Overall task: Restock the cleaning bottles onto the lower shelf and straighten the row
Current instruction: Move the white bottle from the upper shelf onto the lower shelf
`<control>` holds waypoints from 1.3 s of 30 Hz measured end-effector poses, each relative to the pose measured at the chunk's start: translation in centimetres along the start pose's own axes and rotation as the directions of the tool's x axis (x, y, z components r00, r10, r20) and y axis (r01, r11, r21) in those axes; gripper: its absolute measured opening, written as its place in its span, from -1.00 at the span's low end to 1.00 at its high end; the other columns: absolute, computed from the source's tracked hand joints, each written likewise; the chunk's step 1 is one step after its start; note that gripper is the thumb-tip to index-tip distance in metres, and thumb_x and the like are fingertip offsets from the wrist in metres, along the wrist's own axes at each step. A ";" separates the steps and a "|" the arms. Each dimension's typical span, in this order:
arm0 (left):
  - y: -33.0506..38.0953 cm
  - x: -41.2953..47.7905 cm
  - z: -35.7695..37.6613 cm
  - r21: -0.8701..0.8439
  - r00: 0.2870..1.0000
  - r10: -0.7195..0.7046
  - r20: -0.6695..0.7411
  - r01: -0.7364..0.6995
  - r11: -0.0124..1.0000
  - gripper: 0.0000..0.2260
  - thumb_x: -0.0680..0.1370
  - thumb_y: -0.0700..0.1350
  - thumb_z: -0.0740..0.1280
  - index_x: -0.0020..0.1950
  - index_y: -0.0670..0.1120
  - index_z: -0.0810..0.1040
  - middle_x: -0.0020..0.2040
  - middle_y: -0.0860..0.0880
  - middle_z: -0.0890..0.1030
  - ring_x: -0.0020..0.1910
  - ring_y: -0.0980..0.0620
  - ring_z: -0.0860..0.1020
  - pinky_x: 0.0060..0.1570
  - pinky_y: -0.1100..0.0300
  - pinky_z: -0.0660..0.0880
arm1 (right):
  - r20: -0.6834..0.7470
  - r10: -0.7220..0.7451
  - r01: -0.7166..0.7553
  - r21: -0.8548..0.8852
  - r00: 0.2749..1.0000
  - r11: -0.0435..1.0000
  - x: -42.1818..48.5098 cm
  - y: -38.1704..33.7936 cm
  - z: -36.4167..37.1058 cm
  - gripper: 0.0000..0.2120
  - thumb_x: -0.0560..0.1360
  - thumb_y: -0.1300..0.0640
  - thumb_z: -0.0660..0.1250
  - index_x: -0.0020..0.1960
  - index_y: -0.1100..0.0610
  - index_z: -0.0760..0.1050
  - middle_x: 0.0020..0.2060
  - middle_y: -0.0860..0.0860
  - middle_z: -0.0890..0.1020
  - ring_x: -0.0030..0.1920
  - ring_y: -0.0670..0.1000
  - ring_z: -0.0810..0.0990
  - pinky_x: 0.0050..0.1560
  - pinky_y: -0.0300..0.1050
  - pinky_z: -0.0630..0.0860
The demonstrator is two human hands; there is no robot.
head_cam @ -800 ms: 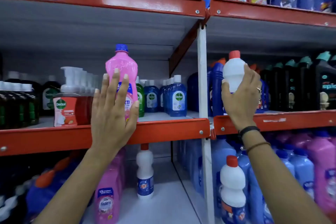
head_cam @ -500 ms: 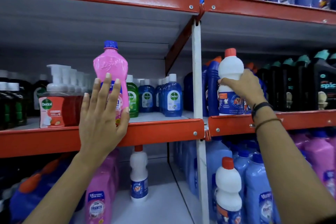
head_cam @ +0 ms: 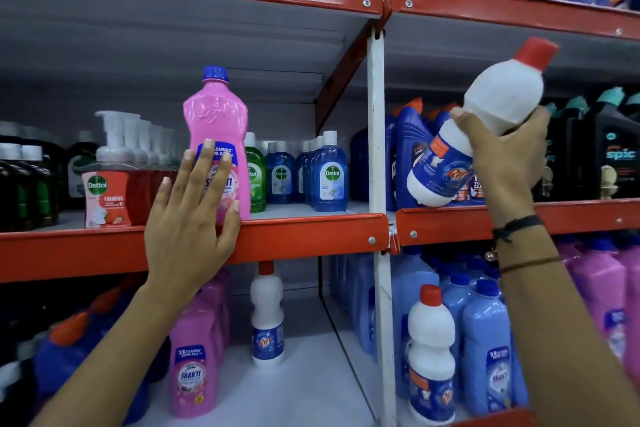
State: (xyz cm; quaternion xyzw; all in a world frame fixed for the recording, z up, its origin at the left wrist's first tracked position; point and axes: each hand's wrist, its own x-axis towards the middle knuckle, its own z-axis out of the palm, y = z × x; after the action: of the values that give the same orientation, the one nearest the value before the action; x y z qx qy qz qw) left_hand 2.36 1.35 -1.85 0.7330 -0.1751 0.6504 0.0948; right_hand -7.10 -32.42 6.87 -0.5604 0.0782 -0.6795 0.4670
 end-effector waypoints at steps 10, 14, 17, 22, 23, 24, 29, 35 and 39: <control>-1.1 -1.4 -0.5 0.022 0.999 0.030 0.036 -0.031 0.999 -0.48 0.60 0.08 0.06 0.54 -0.05 0.18 0.57 -0.09 0.18 0.53 -0.08 0.18 0.43 -0.17 0.20 | 0.156 -0.036 -0.006 0.262 0.987 0.965 -8.9 -0.7 -2.1 -0.43 0.14 -0.21 0.53 0.02 -0.05 0.40 -0.04 -0.14 0.61 -0.07 -0.14 0.61 -0.04 -0.14 0.54; -1.7 -2.0 -0.4 0.048 0.996 0.087 0.036 -0.088 0.995 -0.50 0.61 0.06 0.08 0.55 -0.03 0.18 0.57 -0.07 0.17 0.54 -0.08 0.17 0.45 -0.15 0.17 | 0.240 0.023 -0.105 0.332 0.970 0.938 -15.1 1.0 -1.4 -0.50 0.12 -0.18 0.54 -0.03 -0.13 0.41 -0.07 -0.16 0.62 -0.10 -0.17 0.60 -0.05 -0.15 0.54; -2.2 -2.7 -0.2 0.091 0.992 0.124 0.023 -0.126 0.988 -0.51 0.63 0.07 0.06 0.55 -0.03 0.19 0.56 -0.08 0.20 0.53 -0.08 0.17 0.47 -0.14 0.13 | 0.296 0.055 -0.165 0.362 0.954 0.918 -20.0 2.8 -0.2 -0.47 0.14 -0.14 0.53 0.04 -0.13 0.42 -0.05 -0.20 0.61 -0.04 -0.20 0.59 -0.04 -0.27 0.52; -2.5 -2.9 -0.1 0.131 0.988 0.153 -0.002 -0.151 0.980 -0.51 0.64 0.09 0.05 0.55 -0.02 0.18 0.55 -0.08 0.22 0.53 -0.08 0.20 0.48 -0.12 0.11 | 0.396 0.111 -0.202 0.195 0.911 0.960 -27.3 6.4 2.5 -0.31 0.10 -0.28 0.48 0.13 -0.03 0.41 -0.03 -0.24 0.59 -0.04 -0.20 0.59 -0.14 -0.27 0.50; -2.5 -2.9 0.0 0.139 0.988 0.151 -0.005 -0.149 0.979 -0.51 0.64 0.09 0.04 0.55 -0.01 0.18 0.55 -0.07 0.22 0.53 -0.07 0.20 0.48 -0.11 0.10 | 0.419 0.133 -0.208 0.139 0.898 0.968 -28.5 7.2 3.2 -0.30 0.09 -0.31 0.47 0.13 -0.05 0.40 -0.06 -0.24 0.60 -0.06 -0.18 0.60 -0.19 -0.25 0.49; -2.5 -3.0 0.0 0.139 0.989 0.149 -0.007 -0.147 0.979 -0.51 0.64 0.09 0.04 0.55 -0.01 0.18 0.55 -0.07 0.22 0.53 -0.07 0.20 0.48 -0.11 0.10 | 0.444 0.151 -0.209 0.085 0.883 0.974 -29.5 7.9 3.8 -0.29 0.09 -0.31 0.47 0.13 -0.06 0.39 -0.08 -0.21 0.60 -0.07 -0.12 0.61 -0.21 -0.22 0.49; -2.6 -2.8 0.2 0.104 0.991 0.129 -0.029 -0.125 0.987 -0.52 0.63 0.09 0.05 0.54 0.00 0.21 0.55 -0.05 0.23 0.53 -0.06 0.20 0.49 -0.10 0.07 | 0.522 0.217 -0.181 -0.120 0.825 0.976 -32.9 11.5 7.3 -0.30 0.17 -0.12 0.57 0.20 0.03 0.36 0.04 0.02 0.62 0.02 0.10 0.60 -0.11 0.05 0.55; -2.4 -2.9 0.6 0.110 0.989 0.127 -0.076 -0.118 0.987 -0.52 0.62 0.09 0.08 0.54 0.02 0.23 0.55 -0.03 0.24 0.52 -0.04 0.22 0.49 -0.06 0.02 | 0.575 0.267 -0.167 -0.221 0.773 0.961 -34.0 14.3 10.7 -0.31 0.20 -0.10 0.55 0.17 0.14 0.34 0.05 0.11 0.61 0.02 0.18 0.57 -0.18 -0.12 0.38; -2.4 -2.9 0.7 0.117 0.989 0.122 -0.081 -0.112 0.987 -0.52 0.62 0.07 0.09 0.54 0.02 0.22 0.55 -0.02 0.24 0.53 -0.03 0.20 0.50 -0.04 -0.01 | 0.611 0.275 -0.125 -0.277 0.742 0.953 -34.0 15.0 12.2 -0.32 0.22 -0.14 0.53 0.16 0.15 0.32 0.05 0.13 0.61 0.02 0.18 0.57 -0.21 -0.14 0.35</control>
State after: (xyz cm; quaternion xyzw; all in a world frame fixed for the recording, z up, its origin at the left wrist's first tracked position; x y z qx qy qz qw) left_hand 3.60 3.68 -4.60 0.6963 -0.1768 0.6953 0.0229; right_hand 9.12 -11.04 -21.61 -0.7950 0.0475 -0.3789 0.4713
